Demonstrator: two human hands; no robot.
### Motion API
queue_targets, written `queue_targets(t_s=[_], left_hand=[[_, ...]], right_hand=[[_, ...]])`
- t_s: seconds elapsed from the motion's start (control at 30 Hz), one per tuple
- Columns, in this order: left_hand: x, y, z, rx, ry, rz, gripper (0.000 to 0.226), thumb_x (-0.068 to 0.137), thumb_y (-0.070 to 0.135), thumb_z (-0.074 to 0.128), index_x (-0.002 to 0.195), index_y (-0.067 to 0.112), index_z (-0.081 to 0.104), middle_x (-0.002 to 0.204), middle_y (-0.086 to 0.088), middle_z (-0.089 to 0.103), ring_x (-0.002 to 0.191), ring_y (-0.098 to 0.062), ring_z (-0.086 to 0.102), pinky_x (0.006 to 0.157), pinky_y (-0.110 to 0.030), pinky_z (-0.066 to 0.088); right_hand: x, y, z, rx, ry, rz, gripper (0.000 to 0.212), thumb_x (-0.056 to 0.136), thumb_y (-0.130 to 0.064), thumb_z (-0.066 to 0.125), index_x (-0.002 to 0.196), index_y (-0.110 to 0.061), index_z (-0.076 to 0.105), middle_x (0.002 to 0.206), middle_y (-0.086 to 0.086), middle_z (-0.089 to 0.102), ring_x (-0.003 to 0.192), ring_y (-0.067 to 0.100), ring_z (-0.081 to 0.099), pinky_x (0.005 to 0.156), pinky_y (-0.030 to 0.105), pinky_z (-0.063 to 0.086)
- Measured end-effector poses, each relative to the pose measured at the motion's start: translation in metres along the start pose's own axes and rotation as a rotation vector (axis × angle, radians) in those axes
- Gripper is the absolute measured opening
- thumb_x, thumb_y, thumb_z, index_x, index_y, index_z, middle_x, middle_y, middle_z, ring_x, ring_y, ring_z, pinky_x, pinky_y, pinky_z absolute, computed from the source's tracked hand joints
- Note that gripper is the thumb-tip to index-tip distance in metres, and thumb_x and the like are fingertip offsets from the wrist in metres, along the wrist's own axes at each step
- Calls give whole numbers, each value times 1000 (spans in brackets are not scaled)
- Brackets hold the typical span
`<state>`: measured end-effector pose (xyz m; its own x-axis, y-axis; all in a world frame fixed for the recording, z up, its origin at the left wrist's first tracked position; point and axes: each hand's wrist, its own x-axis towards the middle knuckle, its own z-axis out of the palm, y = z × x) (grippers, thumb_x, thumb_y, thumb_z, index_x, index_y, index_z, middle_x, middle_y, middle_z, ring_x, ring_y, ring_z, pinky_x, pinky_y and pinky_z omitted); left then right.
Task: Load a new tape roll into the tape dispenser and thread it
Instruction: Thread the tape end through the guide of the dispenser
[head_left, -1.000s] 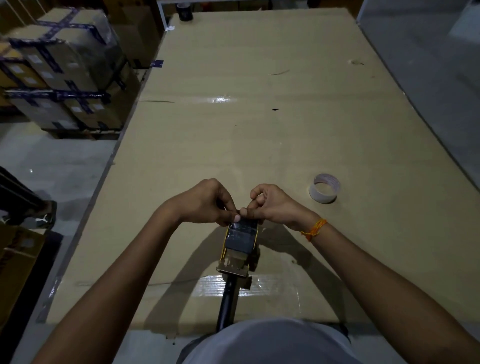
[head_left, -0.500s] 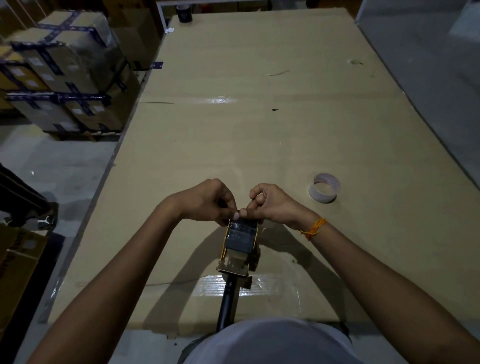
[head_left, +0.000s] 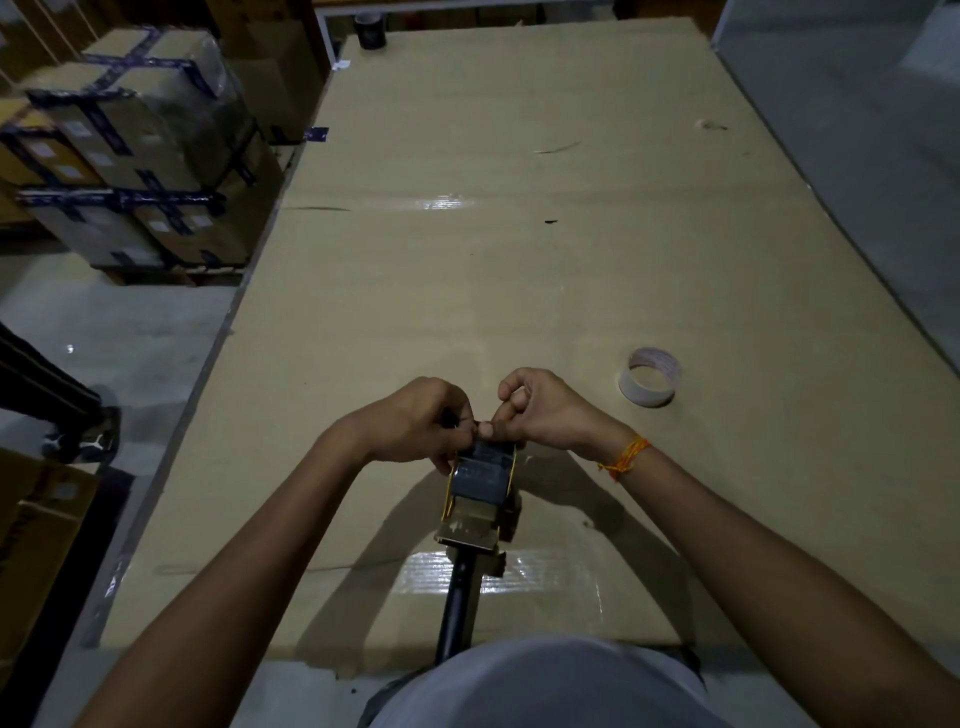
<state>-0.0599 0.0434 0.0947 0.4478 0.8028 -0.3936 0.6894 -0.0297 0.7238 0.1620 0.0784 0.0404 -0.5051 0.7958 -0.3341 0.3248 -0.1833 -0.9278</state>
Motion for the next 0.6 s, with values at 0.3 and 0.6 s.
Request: queue_targets(t_s=[0.3,0.6], left_hand=[[-10,-5,10,-194,186,-13,18,106,25,68,102,7,70,96,-10,75,83,-35,79,74,-54,69],[-34,-17,26,-201,271,114,31,85,29,90,112,27,74,120,9,73,101,-15,74,81,-43,67]], right_hand=[[-7,-12,-5,-52,-23,24,55,77,-13,96,117,-6,59,86,12,81,70,15,74,62,30,57],[-4,-10,-3,-91,-23,13,58,77,-15,96,123,-11,60,92,17,82,72,15,75,65,33,58]])
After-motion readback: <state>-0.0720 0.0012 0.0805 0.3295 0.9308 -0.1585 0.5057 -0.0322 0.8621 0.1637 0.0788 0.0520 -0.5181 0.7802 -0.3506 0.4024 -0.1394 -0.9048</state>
